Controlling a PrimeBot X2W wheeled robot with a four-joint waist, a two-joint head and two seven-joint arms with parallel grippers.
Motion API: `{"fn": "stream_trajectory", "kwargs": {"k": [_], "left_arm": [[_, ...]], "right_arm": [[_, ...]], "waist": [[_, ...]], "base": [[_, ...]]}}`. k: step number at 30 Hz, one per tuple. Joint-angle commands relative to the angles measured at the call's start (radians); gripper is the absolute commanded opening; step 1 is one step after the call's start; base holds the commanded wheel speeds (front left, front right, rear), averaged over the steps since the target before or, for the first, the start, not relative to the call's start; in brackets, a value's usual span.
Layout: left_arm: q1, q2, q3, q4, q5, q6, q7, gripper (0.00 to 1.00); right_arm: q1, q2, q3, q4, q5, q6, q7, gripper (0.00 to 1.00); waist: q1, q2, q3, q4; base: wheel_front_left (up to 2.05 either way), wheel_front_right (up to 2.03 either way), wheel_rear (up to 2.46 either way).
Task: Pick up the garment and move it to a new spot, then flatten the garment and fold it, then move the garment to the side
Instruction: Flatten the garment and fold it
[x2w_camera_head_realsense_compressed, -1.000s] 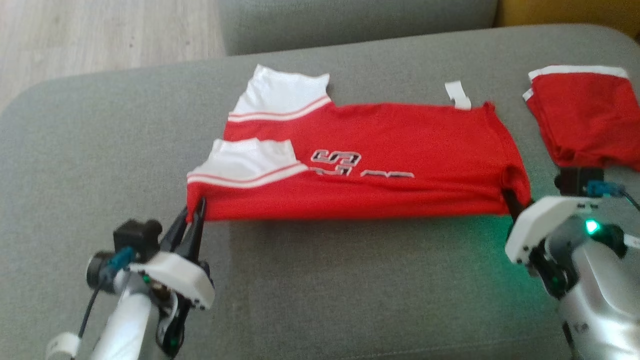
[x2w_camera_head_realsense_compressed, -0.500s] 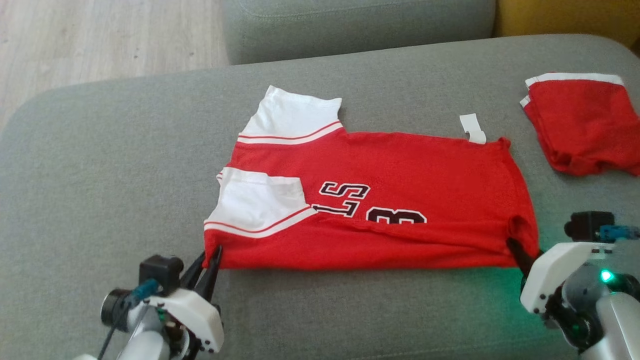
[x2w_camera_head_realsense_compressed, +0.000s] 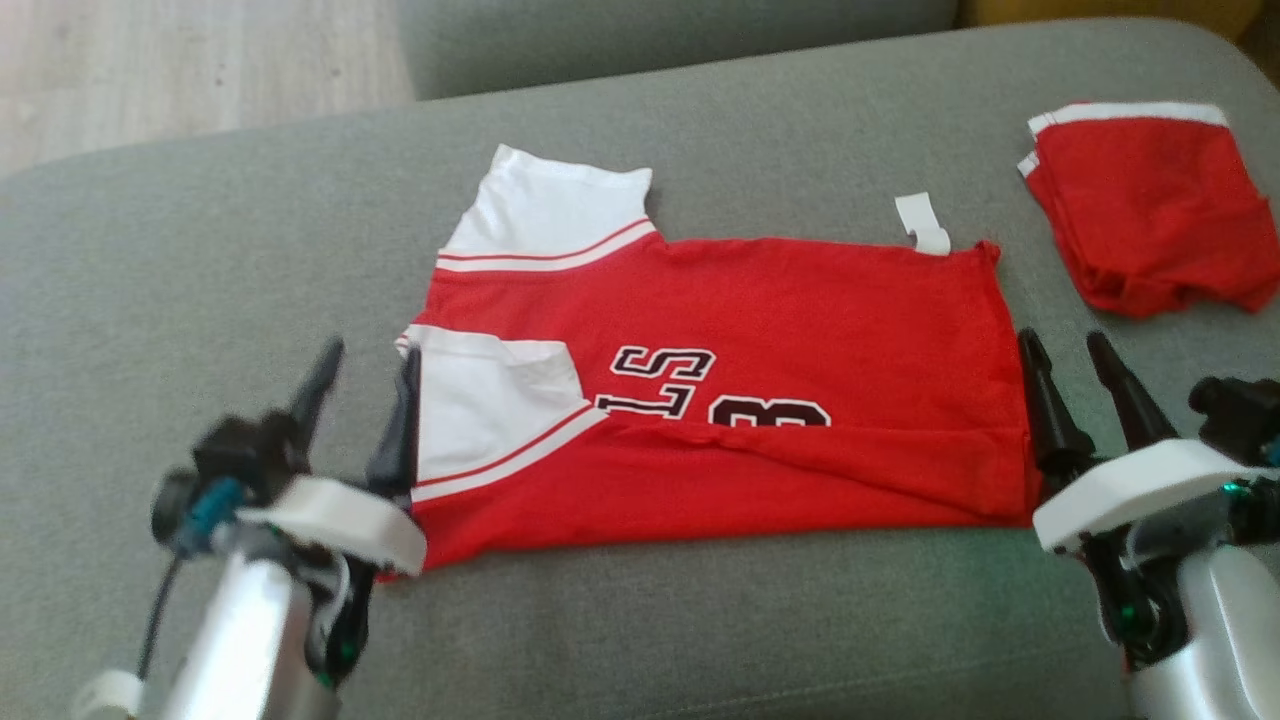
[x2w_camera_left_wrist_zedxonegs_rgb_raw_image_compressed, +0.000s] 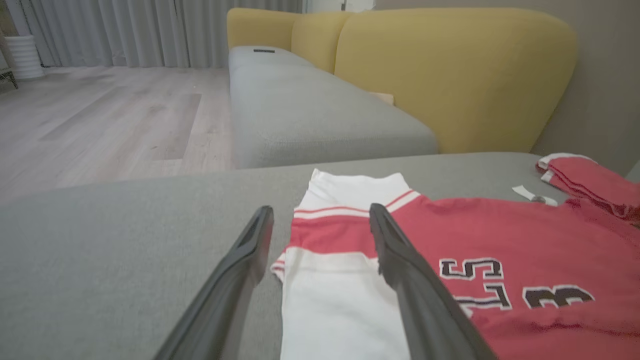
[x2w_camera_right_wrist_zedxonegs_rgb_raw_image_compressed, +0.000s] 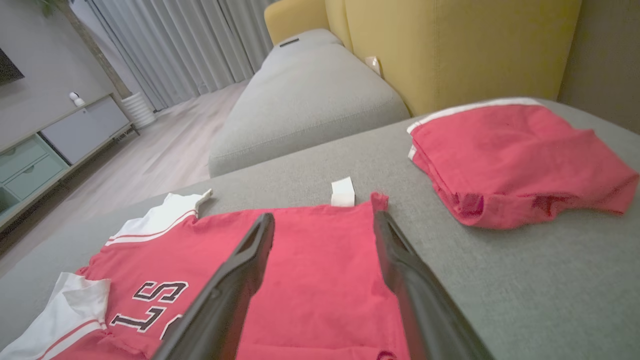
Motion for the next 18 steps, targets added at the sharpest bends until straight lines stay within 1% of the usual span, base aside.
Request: {"fn": "stream_trajectory", "kwargs": {"k": [1, 4, 8, 9, 12, 13, 15, 18], "left_arm": [[-0.063, 0.01, 0.054, -0.074, 0.002, -0.001, -0.013, 1.0], [-0.09, 0.009, 0.072, -0.115, 0.004, -0.013, -0.013, 1.0], [-0.192, 0.041, 0.057, -0.077, 0.002, -0.04, -0.01, 1.0], [-0.273, 0.072, 0.034, -0.044, 0.0, -0.05, 0.011, 1.0], [-0.406, 0.127, -0.022, 0.021, -0.024, -0.059, 0.095, 1.0], [-0.451, 0.147, -0.061, 0.044, -0.046, -0.06, 0.135, 1.0], [-0.544, 0.205, -0.156, 0.076, -0.103, -0.061, 0.208, 1.0], [-0.667, 0.283, -0.261, 0.131, -0.219, -0.061, 0.316, 1.0]], "right_arm": [[-0.057, -0.001, 0.028, -0.045, -0.015, -0.001, -0.037, 1.0], [-0.084, 0.004, 0.041, -0.053, -0.033, -0.001, -0.084, 1.0], [-0.13, 0.006, 0.058, -0.061, -0.049, -0.001, -0.111, 1.0], [-0.159, 0.001, 0.072, -0.065, -0.058, -0.001, -0.113, 1.0], [-0.207, -0.007, 0.091, -0.068, -0.071, -0.001, -0.112, 1.0], [-0.225, -0.009, 0.098, -0.069, -0.074, -0.001, -0.112, 1.0], [-0.26, -0.014, 0.113, -0.071, -0.077, -0.001, -0.112, 1.0], [-0.31, -0.019, 0.142, -0.072, -0.072, -0.001, -0.116, 1.0]], "waist": [[0.0001, -0.0001, 0.016, -0.012], [0.0001, -0.0001, 0.039, -0.029], [0.0001, -0.0001, 0.085, -0.055], [0.0001, -0.0001, 0.114, -0.069], [0.0001, -0.0001, 0.161, -0.093], [0.0001, -0.0001, 0.176, -0.101], [0.0001, -0.0001, 0.21, -0.117], [0.0001, -0.0001, 0.251, -0.143]], "base": [[0.0, 0.0, 0.0], [0.0, 0.0, 0.0], [0.0, 0.0, 0.0], [0.0, 0.0, 0.0], [0.0, 0.0, 0.0], [0.0, 0.0, 0.0], [0.0, 0.0, 0.0], [0.0, 0.0, 0.0]]}}
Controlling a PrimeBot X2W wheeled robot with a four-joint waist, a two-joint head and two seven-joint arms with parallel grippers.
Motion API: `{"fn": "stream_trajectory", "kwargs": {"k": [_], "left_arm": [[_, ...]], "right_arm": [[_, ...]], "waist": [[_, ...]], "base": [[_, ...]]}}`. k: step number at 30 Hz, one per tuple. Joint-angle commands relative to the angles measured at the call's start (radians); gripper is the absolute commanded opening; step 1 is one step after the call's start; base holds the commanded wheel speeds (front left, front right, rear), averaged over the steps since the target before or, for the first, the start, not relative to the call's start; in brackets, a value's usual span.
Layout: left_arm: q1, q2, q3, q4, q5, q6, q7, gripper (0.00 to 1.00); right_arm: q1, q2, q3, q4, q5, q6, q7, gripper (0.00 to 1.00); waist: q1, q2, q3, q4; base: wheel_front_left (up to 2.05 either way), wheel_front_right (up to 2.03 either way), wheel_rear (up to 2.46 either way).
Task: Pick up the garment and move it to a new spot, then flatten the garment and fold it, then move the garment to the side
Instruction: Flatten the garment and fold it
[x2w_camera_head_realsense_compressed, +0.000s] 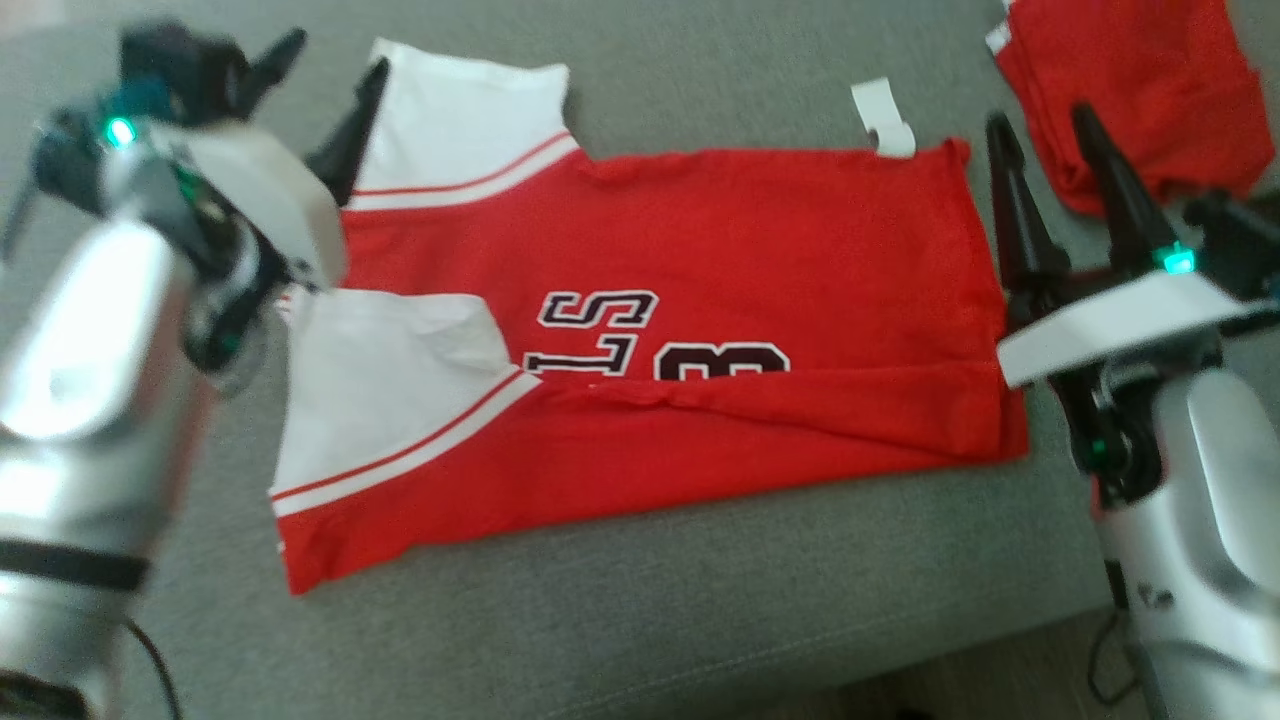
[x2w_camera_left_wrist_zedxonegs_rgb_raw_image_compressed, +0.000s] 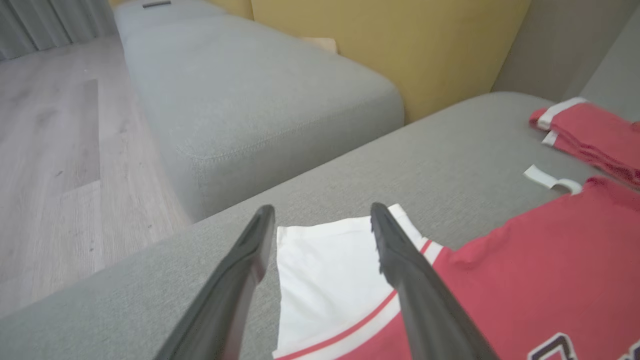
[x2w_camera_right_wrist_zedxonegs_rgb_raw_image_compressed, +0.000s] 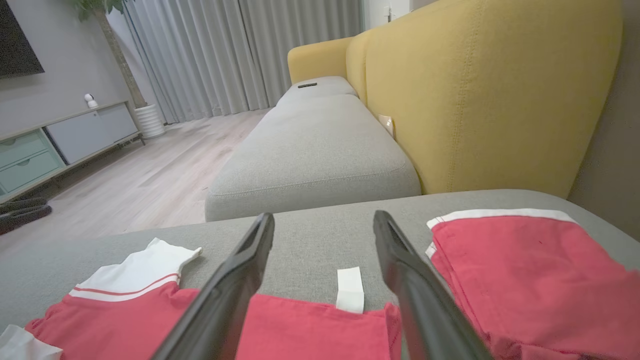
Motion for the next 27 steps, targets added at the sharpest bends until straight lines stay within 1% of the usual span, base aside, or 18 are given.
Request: {"fn": "stream_trajectory", "kwargs": {"k": [1, 3, 6, 8, 10, 11, 20, 23, 27], "left_arm": [[-0.092, 0.092, -0.031, 0.001, -0.042, 0.002, 0.06, 1.0], [-0.159, 0.132, -0.103, 0.022, -0.107, 0.002, 0.119, 1.0], [-0.244, 0.193, -0.207, 0.062, -0.152, 0.002, 0.173, 1.0], [-0.284, 0.213, -0.259, 0.088, -0.193, 0.002, 0.191, 1.0], [-0.323, 0.226, -0.297, 0.113, -0.225, 0.002, 0.194, 1.0], [-0.323, 0.226, -0.297, 0.113, -0.225, 0.002, 0.194, 1.0], [-0.474, 0.266, -0.44, 0.246, -0.256, 0.002, 0.183, 1.0], [-0.504, 0.269, -0.474, 0.288, -0.273, 0.002, 0.184, 1.0], [-0.526, 0.268, -0.529, 0.312, -0.306, 0.002, 0.205, 1.0]], "right_arm": [[-0.047, -0.011, 0.035, -0.037, 0.004, -0.001, -0.01, 1.0], [-0.08, -0.014, 0.064, -0.032, 0.006, -0.001, -0.012, 1.0], [-0.123, -0.008, 0.105, -0.022, 0.014, -0.001, -0.024, 1.0], [-0.143, -0.004, 0.124, -0.014, 0.019, -0.001, -0.033, 1.0], [-0.158, -0.002, 0.136, -0.006, 0.024, -0.001, -0.044, 1.0], [-0.158, -0.002, 0.136, -0.006, 0.024, -0.001, -0.044, 1.0], [-0.184, 0.019, 0.172, 0.008, 0.05, -0.001, -0.086, 1.0], [-0.187, 0.02, 0.177, 0.011, 0.057, -0.001, -0.094, 1.0], [-0.19, 0.018, 0.178, 0.018, 0.062, -0.001, -0.101, 1.0]], "waist": [[-0.0002, 0.0, 0.059, -0.049], [-0.0002, 0.0, 0.088, -0.068], [-0.0002, 0.0, 0.12, -0.096], [-0.0002, 0.0, 0.136, -0.11], [-0.0002, 0.0, 0.152, -0.12], [-0.0002, 0.0, 0.152, -0.12], [-0.0002, 0.0, 0.222, -0.167], [-0.0002, 0.0, 0.236, -0.178], [-0.0002, 0.0, 0.247, -0.187]], "base": [[0.0, 0.0, 0.0], [0.0, 0.0, 0.0], [0.0, 0.0, 0.0], [0.0, 0.0, 0.0], [0.0, 0.0, 0.0], [0.0, 0.0, 0.0], [0.0, 0.0, 0.0], [0.0, 0.0, 0.0], [0.0, 0.0, 0.0]]}}
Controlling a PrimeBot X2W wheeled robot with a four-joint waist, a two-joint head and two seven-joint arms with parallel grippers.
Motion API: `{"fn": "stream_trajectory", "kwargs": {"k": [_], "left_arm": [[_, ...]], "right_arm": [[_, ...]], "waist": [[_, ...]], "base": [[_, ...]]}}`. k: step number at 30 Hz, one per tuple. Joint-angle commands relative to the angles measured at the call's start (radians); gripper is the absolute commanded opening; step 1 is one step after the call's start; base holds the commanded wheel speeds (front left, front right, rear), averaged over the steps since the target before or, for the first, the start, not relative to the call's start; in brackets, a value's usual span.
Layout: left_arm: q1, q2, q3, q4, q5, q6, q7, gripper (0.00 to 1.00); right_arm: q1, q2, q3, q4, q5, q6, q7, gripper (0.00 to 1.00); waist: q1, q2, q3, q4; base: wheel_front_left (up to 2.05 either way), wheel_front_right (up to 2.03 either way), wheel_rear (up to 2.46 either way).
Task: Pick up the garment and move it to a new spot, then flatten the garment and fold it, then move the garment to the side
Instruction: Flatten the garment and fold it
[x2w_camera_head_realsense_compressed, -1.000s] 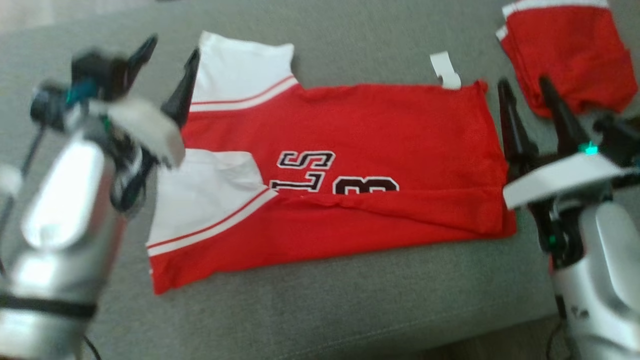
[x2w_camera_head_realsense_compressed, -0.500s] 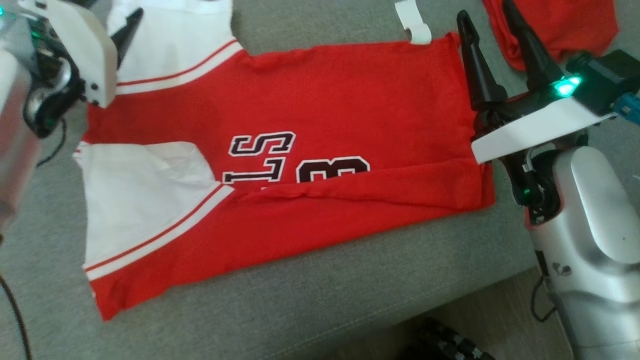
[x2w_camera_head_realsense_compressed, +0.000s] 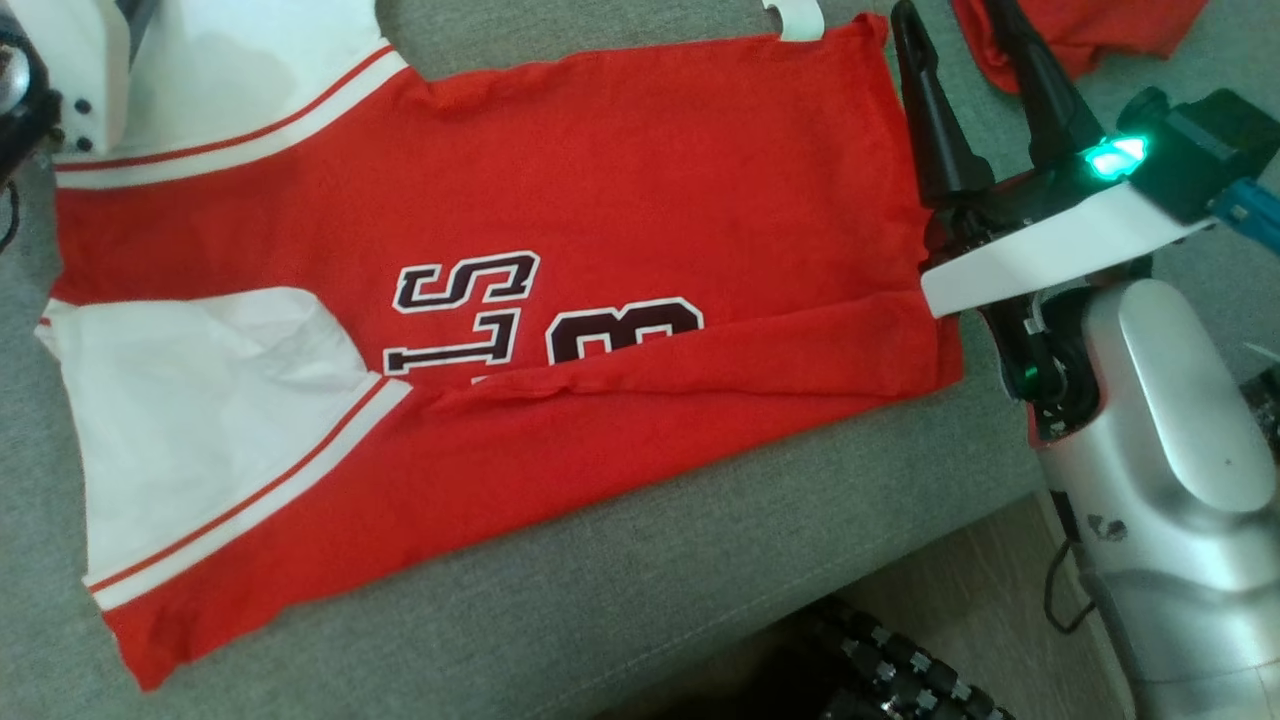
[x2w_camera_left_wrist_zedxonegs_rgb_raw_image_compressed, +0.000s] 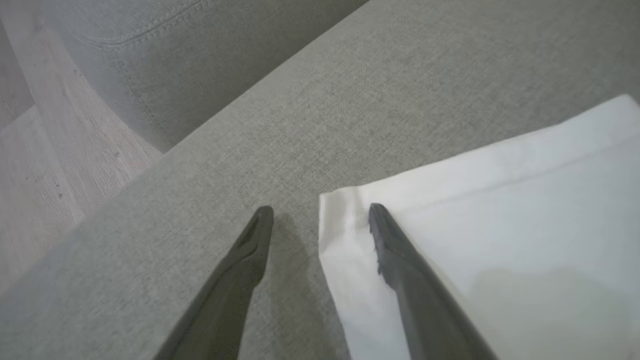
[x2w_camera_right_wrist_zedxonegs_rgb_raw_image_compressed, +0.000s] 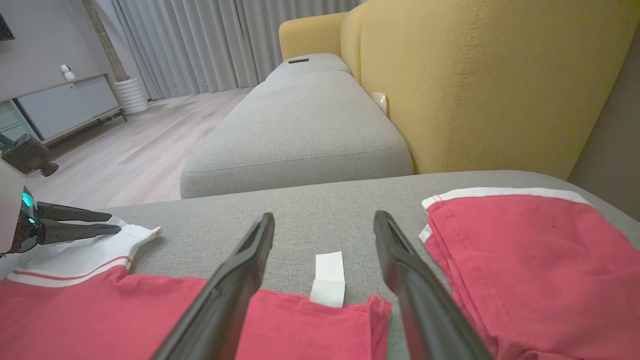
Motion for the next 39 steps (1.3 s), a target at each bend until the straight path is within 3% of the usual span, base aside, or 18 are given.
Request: {"fn": "stream_trajectory", "kwargs": {"k": [1, 8, 9, 10, 11, 29, 39], "left_arm": [[-0.052, 0.035, 0.012, -0.012, -0.019, 0.002, 0.018, 1.0], [-0.063, 0.046, -0.081, -0.064, -0.148, 0.002, 0.087, 1.0], [-0.065, 0.049, -0.095, -0.079, -0.165, 0.002, 0.088, 0.53], [-0.069, 0.052, -0.105, -0.091, -0.181, 0.002, 0.082, 0.19], [-0.075, 0.055, -0.112, -0.098, -0.196, 0.002, 0.072, 0.0], [-0.064, -0.012, -0.195, -0.105, -0.255, 0.002, -0.243, 0.0], [-0.012, -0.05, -0.224, -0.233, -0.221, 0.002, -0.322, 0.0]], "right_arm": [[-0.008, 0.001, 0.009, -0.025, 0.007, -0.001, -0.01, 1.0], [-0.023, -0.009, -0.009, -0.006, -0.002, -0.001, -0.01, 1.0], [-0.026, -0.011, -0.013, -0.002, -0.004, -0.001, -0.009, 1.0], [-0.029, -0.012, -0.017, 0.002, -0.006, -0.001, -0.009, 1.0], [-0.033, -0.014, -0.02, 0.007, -0.01, -0.001, -0.005, 1.0], [-0.083, -0.121, -0.075, 0.085, -0.028, -0.001, 0.129, 1.0], [-0.099, -0.224, -0.038, 0.322, -0.007, -0.001, 0.268, 1.0]], "waist": [[0.0, 0.0, 0.003, -0.002], [0.0, 0.0, 0.006, 0.001], [0.0, 0.0, 0.005, 0.004], [0.0, 0.0, 0.004, 0.007], [0.0, 0.0, 0.002, 0.01], [0.0, 0.0, -0.133, 0.184], [0.0, 0.0, -0.164, 0.32]], "base": [[0.0, 0.0, 0.0], [0.0, 0.0, 0.0], [0.0, 0.0, 0.0], [0.0, 0.0, 0.0], [0.0, 0.0, 0.0], [0.0, 0.0, 0.0], [0.0, 0.0, 0.0]]}}
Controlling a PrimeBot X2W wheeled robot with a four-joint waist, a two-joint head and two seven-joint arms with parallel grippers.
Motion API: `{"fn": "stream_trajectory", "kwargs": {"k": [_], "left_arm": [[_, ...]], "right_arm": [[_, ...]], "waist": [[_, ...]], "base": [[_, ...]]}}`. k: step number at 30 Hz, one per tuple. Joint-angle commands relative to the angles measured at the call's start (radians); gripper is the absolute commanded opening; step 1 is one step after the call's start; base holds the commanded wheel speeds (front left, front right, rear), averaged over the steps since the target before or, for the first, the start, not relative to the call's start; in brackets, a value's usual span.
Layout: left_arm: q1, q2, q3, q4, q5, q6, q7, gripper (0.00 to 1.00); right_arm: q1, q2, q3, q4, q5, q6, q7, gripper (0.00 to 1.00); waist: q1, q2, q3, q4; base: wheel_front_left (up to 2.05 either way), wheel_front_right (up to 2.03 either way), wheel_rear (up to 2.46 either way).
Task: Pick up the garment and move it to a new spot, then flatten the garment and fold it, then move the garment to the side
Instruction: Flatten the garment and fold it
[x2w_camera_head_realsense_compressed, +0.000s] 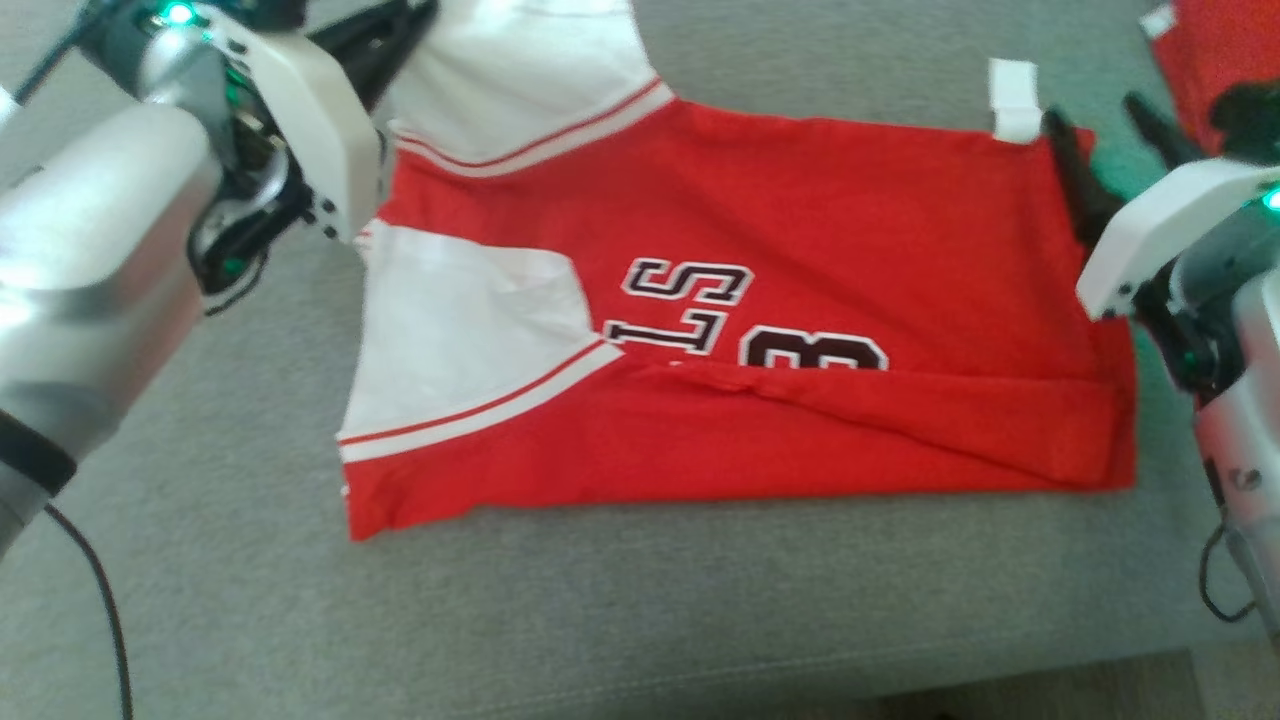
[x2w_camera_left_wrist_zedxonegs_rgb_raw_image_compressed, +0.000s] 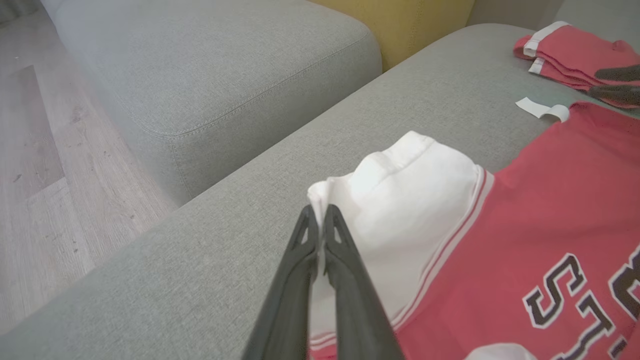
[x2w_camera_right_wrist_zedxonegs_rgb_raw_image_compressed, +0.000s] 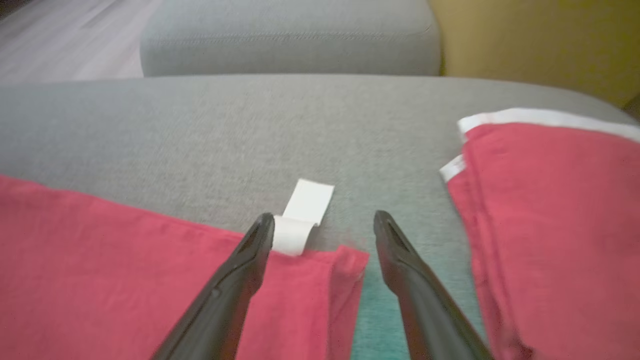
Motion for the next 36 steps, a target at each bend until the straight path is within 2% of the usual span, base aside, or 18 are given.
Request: {"fn": "stream_trajectory", "kwargs": {"k": [1, 7, 17, 18, 19, 29, 36], "left_arm": [[-0.035, 0.027, 0.04, -0.021, 0.001, 0.002, -0.014, 0.0], [-0.008, 0.025, 0.034, -0.068, 0.015, 0.002, -0.013, 0.0], [-0.015, 0.035, 0.032, -0.085, 0.012, 0.002, -0.014, 0.0], [-0.015, 0.036, 0.032, -0.081, 0.01, 0.002, -0.017, 0.0], [-0.014, 0.036, 0.032, -0.077, 0.009, 0.002, -0.019, 0.0], [-0.043, 0.035, 0.062, 0.02, 0.001, 0.009, -0.081, 0.0], [-0.086, 0.012, 0.089, 0.087, 0.013, 0.018, -0.141, 0.0]], "right_arm": [[-0.018, -0.025, 0.026, -0.011, 0.015, -0.001, 0.016, 1.0], [-0.046, -0.068, 0.08, 0.083, 0.037, -0.001, 0.057, 1.0], [-0.111, -0.079, 0.166, 0.215, 0.048, -0.001, 0.143, 1.0], [-0.116, -0.079, 0.178, 0.223, 0.056, -0.001, 0.153, 0.52], [-0.125, -0.081, 0.184, 0.227, 0.062, -0.001, 0.152, 0.0], [-0.276, -0.083, 0.182, 0.204, 0.134, -0.001, 0.011, 0.0], [-0.362, -0.077, 0.185, 0.198, 0.152, -0.001, -0.066, 0.0]], "waist": [[0.0, 0.0, -0.012, 0.034], [0.0, 0.0, -0.011, 0.058], [0.0, 0.0, 0.01, 0.059], [0.0, 0.0, 0.011, 0.058], [0.0, 0.0, 0.012, 0.057], [0.0, 0.0, 0.028, 0.057], [0.0, 0.0, 0.05, 0.064]], "base": [[0.0, 0.0, 0.0], [0.0, 0.0, 0.0], [0.0, 0.0, 0.0], [0.0, 0.0, 0.0], [0.0, 0.0, 0.0], [0.0, 0.0, 0.0], [0.0, 0.0, 0.0]]}}
